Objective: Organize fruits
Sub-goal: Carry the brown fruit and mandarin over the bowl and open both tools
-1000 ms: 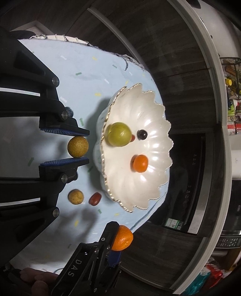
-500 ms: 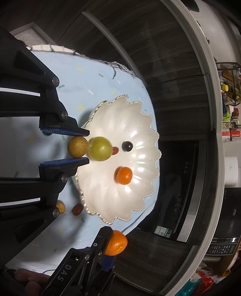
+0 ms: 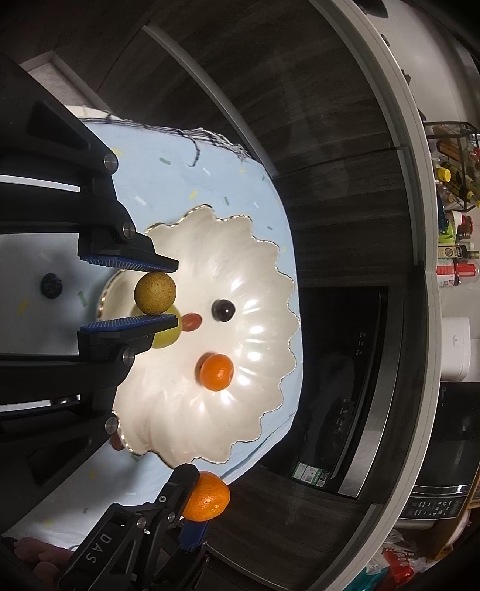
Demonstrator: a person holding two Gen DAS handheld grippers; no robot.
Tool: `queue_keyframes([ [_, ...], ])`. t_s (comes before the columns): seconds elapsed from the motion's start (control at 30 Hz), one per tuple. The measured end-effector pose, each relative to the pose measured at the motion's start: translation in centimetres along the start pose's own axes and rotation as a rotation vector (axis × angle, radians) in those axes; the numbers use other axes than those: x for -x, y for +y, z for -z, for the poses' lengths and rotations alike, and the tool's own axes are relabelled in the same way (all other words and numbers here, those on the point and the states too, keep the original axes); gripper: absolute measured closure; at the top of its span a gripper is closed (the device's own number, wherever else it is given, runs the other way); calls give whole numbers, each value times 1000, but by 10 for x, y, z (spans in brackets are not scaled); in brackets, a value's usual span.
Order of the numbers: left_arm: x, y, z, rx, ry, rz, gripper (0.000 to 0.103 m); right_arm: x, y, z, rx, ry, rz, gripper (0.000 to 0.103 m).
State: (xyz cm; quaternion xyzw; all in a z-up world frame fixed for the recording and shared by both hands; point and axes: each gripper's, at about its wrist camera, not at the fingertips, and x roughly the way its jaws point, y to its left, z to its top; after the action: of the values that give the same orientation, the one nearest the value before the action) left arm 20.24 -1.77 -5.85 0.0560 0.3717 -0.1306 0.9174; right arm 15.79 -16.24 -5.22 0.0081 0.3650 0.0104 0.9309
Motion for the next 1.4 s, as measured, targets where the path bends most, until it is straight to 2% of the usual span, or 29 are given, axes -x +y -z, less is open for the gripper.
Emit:
queue_keyframes([
  [0.6,-26,21,-30,-8,7,38,80,-20,10,-22,-12,38,26,58],
  [1.33,-55,27,-28,-6,61,49,79,-49,14,-20,-22,144,22,58],
  [1.4,-55,27,-29,-8,62,43,73,-48,14,-20,-22,144,21,58],
])
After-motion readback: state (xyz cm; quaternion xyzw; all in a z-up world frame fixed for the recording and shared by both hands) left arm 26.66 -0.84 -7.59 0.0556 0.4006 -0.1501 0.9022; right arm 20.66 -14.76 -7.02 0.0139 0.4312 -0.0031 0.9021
